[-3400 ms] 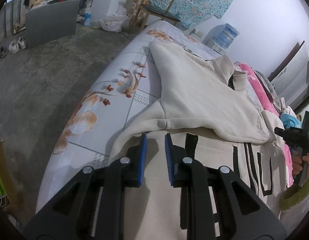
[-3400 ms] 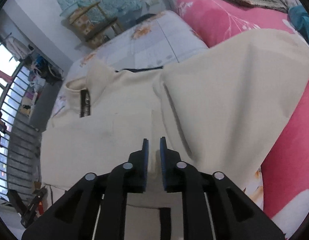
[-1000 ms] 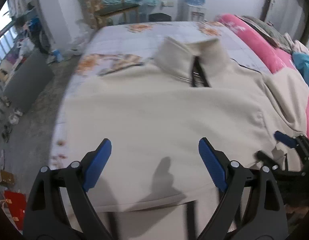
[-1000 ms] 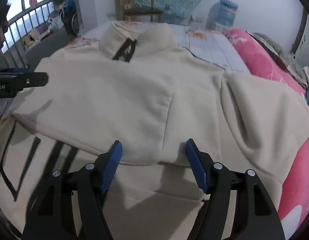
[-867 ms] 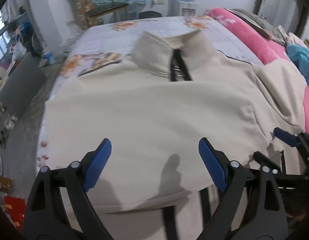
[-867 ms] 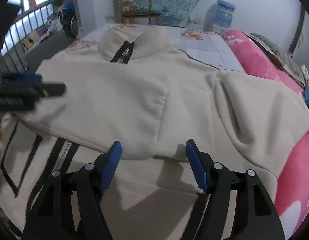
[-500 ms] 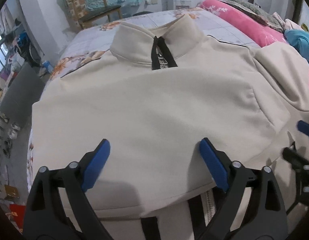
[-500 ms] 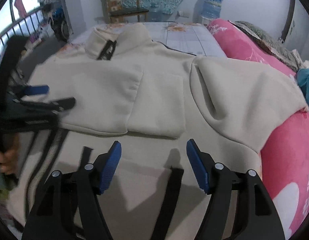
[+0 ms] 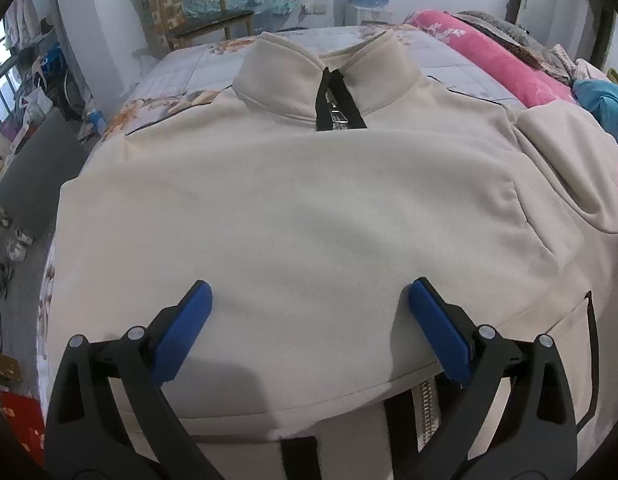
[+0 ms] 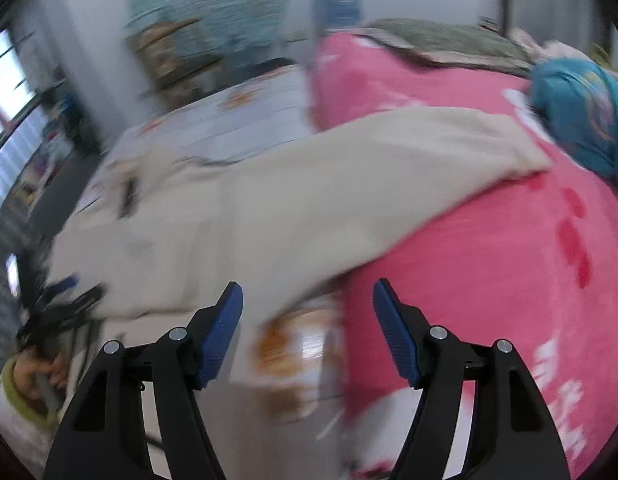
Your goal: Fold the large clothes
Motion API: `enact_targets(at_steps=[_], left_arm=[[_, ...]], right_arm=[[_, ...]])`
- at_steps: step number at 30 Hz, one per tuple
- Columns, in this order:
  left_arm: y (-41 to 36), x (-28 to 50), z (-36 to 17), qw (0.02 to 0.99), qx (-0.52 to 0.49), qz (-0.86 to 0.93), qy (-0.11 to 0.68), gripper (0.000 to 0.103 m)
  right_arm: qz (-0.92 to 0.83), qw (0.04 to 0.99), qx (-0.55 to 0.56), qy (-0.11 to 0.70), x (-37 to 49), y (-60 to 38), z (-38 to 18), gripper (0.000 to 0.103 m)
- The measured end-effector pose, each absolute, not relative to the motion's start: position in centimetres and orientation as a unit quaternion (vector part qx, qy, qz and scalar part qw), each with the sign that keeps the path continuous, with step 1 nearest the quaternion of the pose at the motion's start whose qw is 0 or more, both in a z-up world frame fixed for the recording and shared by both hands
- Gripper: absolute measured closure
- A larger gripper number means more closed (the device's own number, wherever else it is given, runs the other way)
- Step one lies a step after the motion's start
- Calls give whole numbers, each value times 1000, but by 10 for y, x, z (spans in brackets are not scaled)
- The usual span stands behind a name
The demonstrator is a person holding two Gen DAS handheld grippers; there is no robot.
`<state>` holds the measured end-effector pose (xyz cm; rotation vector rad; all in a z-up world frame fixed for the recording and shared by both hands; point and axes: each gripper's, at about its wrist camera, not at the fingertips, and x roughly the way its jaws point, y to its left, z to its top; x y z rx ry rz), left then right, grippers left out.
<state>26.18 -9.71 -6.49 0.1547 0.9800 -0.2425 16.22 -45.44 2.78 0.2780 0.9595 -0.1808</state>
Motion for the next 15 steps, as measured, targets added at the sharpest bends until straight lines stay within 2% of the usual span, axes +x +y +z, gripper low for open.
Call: enact_targets(at_steps=[5,15], left_arm=[[-98,261,-65,873,72,-115,469,7],[-99,262,-65,873,70,-113,469,7]], right_arm=[[-140,852,213,457,174,-544,15,37],[-209,793,419,389,192,-683,-17,37]])
